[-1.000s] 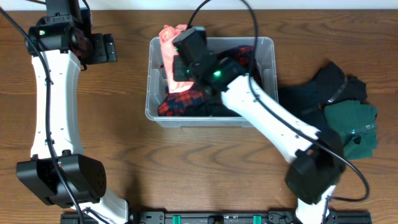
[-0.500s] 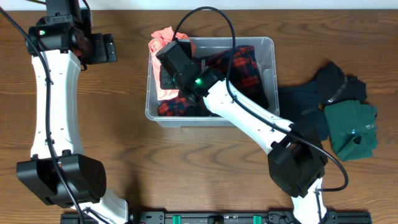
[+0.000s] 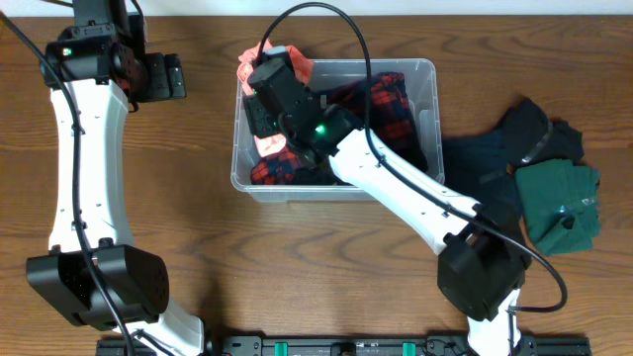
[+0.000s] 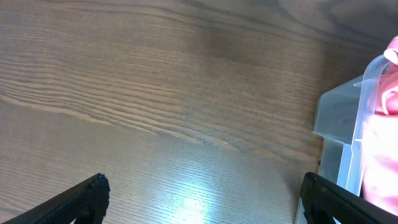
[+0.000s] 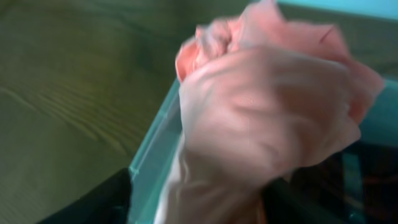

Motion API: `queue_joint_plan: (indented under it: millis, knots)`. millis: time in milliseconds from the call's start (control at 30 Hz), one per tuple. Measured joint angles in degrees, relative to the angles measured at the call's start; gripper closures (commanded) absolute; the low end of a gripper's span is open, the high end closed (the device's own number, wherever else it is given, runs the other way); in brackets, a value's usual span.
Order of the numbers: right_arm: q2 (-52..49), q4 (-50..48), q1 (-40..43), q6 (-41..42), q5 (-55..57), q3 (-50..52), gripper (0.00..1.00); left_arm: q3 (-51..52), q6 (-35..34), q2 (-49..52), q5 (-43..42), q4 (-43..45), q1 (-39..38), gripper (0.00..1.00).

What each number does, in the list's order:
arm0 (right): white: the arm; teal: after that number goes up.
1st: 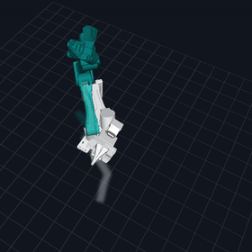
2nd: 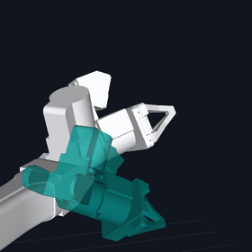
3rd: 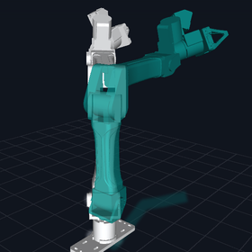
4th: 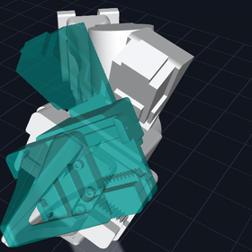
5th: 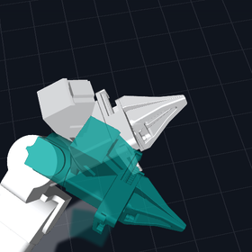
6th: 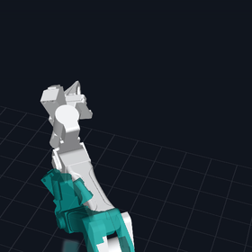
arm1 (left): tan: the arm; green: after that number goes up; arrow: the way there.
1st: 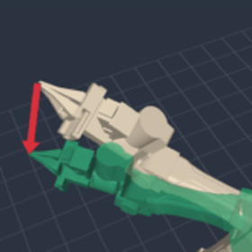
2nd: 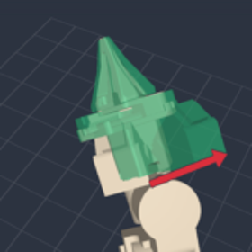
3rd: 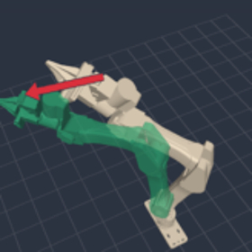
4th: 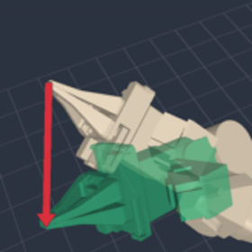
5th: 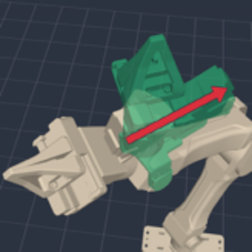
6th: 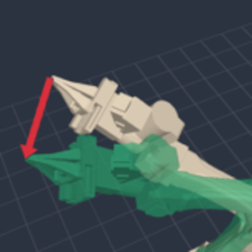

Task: Pack container
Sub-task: 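Carry the pink shirt with the right gripper over the bin, then lower the pink shirt into the bin and open the right gripper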

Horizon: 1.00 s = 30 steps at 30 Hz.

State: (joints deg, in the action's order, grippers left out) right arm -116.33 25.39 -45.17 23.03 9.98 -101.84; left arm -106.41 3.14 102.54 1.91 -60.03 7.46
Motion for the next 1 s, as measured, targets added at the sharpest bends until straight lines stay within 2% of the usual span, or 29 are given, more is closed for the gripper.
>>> queue_joint_plan:
  millis: [200, 333, 400, 600, 700, 867, 1000]
  knots:
    - [0.3, -1.0, 1.9, -4.3, 0.4, 0.0, 0.51, 0.0, 0.0, 0.0, 0.0, 0.0, 0.0, 0.02]
    - [0.3, 1.2, 2.3, -4.7, 0.3, 0.0, 0.48, 0.0, 0.0, 0.0, 0.0, 0.0, 0.0, 0.02]
    - [0.3, 1.4, 2.1, -4.9, 0.3, 0.0, 0.5, 0.0, 0.0, 0.0, 0.0, 0.0, 0.0, 0.02]
    - [0.3, -4.2, 1.9, -8.2, 0.2, 0.0, 0.87, 0.0, 0.0, 0.0, 0.0, 0.0, 0.0, 0.02]
    - [0.2, -7.6, 2.0, -9.1, 0.1, 0.0, 0.96, 0.0, 0.0, 0.0, 0.0, 0.0, 0.0, 0.02]
    - [-2.8, -12.7, 2.4, -9.7, 0.1, -0.3, 0.94, 0.0, 0.0, 0.0, 0.0, 0.0, 0.0, 0.02]
    - [-9.7, -14.0, 2.6, -9.9, -0.1, -0.4, 0.92, 0.0, 0.0, 0.0, 0.0, 0.0, 0.0, 0.02]
